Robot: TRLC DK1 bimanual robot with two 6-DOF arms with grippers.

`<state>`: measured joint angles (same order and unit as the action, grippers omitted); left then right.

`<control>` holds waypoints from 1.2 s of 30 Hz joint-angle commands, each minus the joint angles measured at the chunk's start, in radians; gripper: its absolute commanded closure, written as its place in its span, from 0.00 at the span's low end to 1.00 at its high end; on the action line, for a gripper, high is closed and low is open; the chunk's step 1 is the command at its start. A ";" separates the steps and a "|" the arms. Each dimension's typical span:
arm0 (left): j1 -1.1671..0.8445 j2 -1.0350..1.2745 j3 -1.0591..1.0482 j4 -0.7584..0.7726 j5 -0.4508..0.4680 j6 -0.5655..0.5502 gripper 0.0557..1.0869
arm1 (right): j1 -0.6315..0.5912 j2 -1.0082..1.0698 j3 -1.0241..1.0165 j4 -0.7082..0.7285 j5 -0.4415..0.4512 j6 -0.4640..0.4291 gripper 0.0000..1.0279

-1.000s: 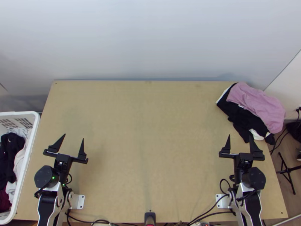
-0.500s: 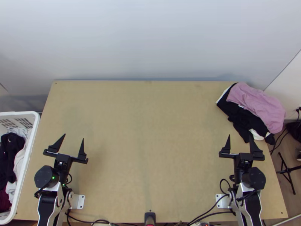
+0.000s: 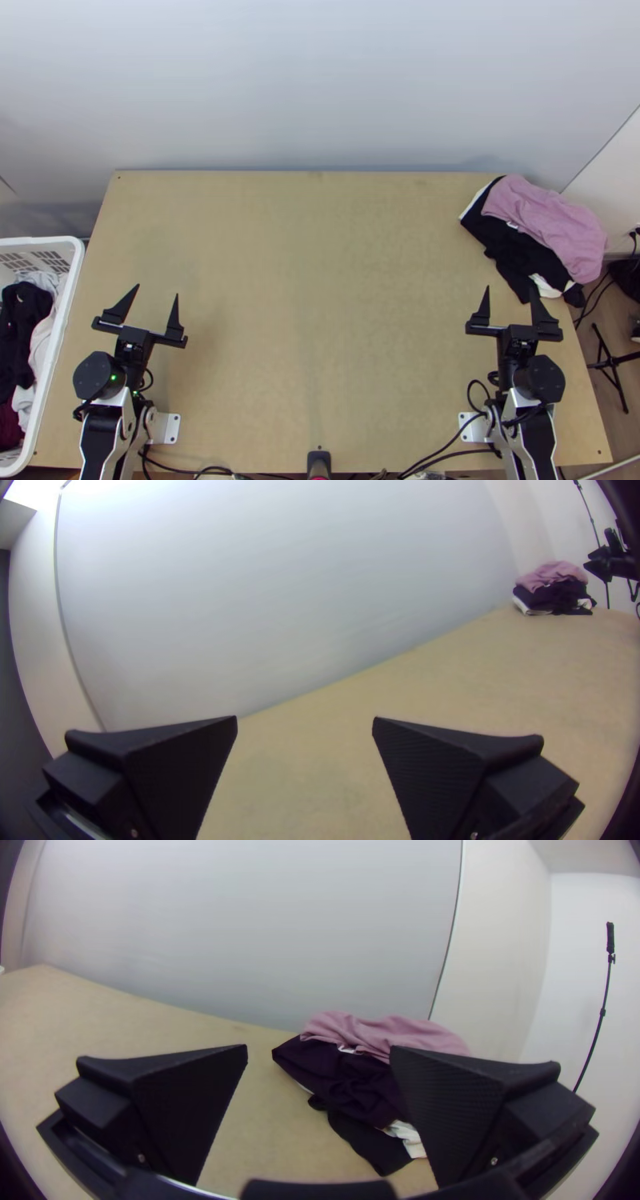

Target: Fold the t-shirt

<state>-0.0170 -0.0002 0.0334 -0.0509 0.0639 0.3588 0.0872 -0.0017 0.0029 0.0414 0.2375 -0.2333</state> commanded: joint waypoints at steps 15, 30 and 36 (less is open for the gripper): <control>-0.011 -0.001 0.000 0.003 0.001 0.000 0.04 | 0.000 0.000 -0.001 0.000 0.000 0.000 0.04; -0.011 0.000 -0.001 0.003 0.001 0.000 0.04 | 0.000 0.000 0.000 0.000 0.000 0.000 0.04; -0.017 0.000 0.000 0.003 0.001 -0.078 0.04 | 0.000 0.000 -0.001 0.000 0.000 0.000 0.04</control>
<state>-0.0277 -0.0006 0.0319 -0.0471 0.0643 0.3580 0.0872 -0.0021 0.0025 0.0414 0.2375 -0.2333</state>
